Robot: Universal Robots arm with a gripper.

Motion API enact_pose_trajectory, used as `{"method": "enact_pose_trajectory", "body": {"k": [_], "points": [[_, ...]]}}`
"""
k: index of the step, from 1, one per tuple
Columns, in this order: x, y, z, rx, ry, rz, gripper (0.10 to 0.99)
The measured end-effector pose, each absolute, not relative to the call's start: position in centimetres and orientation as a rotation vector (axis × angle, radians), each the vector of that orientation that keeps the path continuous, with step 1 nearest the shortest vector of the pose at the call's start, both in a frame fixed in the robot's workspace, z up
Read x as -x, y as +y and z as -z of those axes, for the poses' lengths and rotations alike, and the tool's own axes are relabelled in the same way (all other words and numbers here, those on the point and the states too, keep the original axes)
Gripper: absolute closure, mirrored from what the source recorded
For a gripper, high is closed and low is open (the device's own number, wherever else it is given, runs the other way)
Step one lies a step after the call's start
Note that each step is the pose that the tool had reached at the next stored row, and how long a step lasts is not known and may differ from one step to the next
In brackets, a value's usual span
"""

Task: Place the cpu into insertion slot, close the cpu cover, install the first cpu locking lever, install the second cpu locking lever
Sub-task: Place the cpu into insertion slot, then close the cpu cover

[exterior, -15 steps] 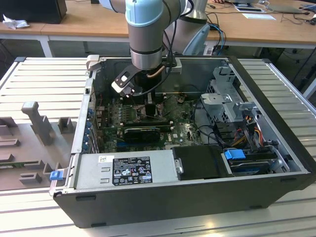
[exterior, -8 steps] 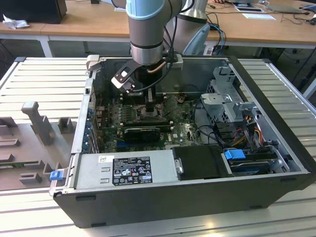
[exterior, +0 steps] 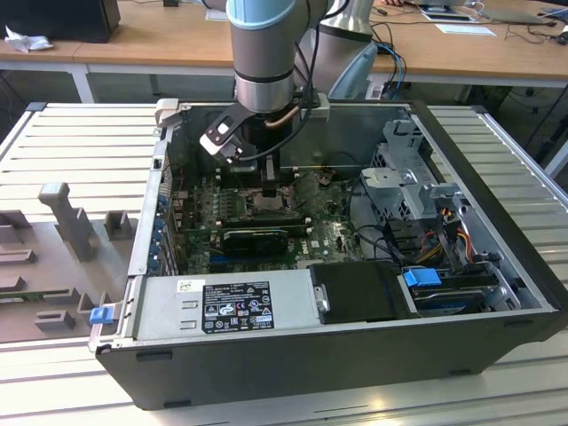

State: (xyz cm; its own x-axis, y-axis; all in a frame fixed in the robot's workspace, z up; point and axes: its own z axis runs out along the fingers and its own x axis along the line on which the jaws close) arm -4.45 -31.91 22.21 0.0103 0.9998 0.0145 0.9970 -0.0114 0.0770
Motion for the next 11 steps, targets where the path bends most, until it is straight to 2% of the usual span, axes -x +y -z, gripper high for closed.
{"method": "enact_pose_trajectory", "body": {"k": [11], "points": [[4.13, -31.90, -22.90, -2.201, 2.177, -0.100, 0.980]]}}
